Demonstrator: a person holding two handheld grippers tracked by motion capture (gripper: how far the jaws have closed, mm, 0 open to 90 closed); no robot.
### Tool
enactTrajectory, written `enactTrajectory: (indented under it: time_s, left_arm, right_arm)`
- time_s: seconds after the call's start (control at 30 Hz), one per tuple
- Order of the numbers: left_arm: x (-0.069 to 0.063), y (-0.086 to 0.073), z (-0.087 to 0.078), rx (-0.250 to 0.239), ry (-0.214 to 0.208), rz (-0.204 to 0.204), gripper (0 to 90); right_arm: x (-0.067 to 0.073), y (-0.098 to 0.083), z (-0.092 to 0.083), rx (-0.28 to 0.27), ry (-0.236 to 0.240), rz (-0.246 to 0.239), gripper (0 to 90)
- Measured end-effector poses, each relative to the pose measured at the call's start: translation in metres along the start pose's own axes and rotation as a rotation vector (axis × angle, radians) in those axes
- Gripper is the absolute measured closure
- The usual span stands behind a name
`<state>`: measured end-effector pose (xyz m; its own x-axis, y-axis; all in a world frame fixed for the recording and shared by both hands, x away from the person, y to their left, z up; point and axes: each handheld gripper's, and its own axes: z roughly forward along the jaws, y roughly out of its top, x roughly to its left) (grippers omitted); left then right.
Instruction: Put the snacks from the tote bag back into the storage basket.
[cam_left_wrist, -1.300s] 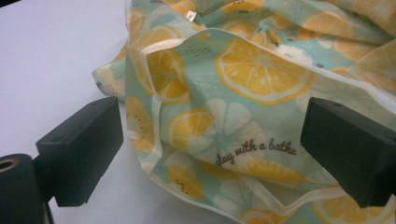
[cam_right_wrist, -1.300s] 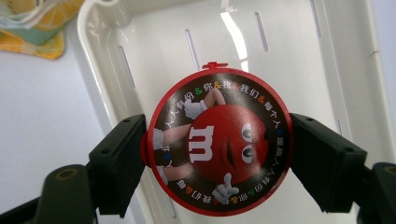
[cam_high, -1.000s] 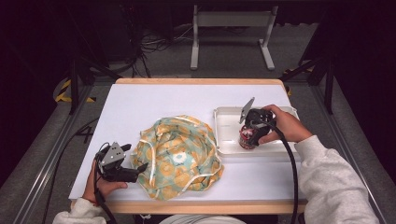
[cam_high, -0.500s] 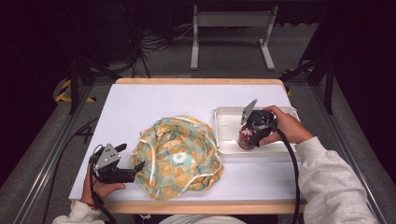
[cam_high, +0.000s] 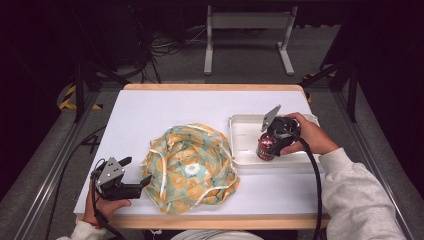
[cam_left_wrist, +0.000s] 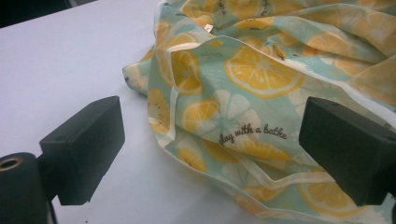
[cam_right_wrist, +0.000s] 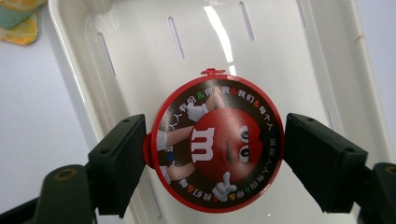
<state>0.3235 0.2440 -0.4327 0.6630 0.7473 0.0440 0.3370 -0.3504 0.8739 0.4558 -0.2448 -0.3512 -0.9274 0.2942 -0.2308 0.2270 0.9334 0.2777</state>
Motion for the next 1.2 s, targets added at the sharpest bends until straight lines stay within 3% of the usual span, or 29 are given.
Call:
enactTrajectory:
  time_s: [0.13, 0.43, 0.77, 1.2]
  left_arm:
    - [0.001, -0.001, 0.001, 0.009, -0.002, -0.004, 7.4]
    - [0.002, -0.003, 0.003, 0.017, -0.003, -0.010, 7.2]
    - [0.005, -0.005, 0.007, 0.035, -0.007, -0.009, 7.0]
    - [0.005, -0.004, 0.008, 0.041, -0.018, -0.009, 6.8]
  right_arm:
    - [0.003, 0.000, -0.006, -0.042, -0.014, 0.014, 24.9]
    - [0.006, -0.001, -0.013, -0.076, -0.031, 0.038, 24.3]
    - [0.007, -0.013, -0.027, -0.153, -0.053, 0.115, 23.5]
    - [0.016, -0.030, -0.034, -0.209, -0.088, 0.136, 19.8]
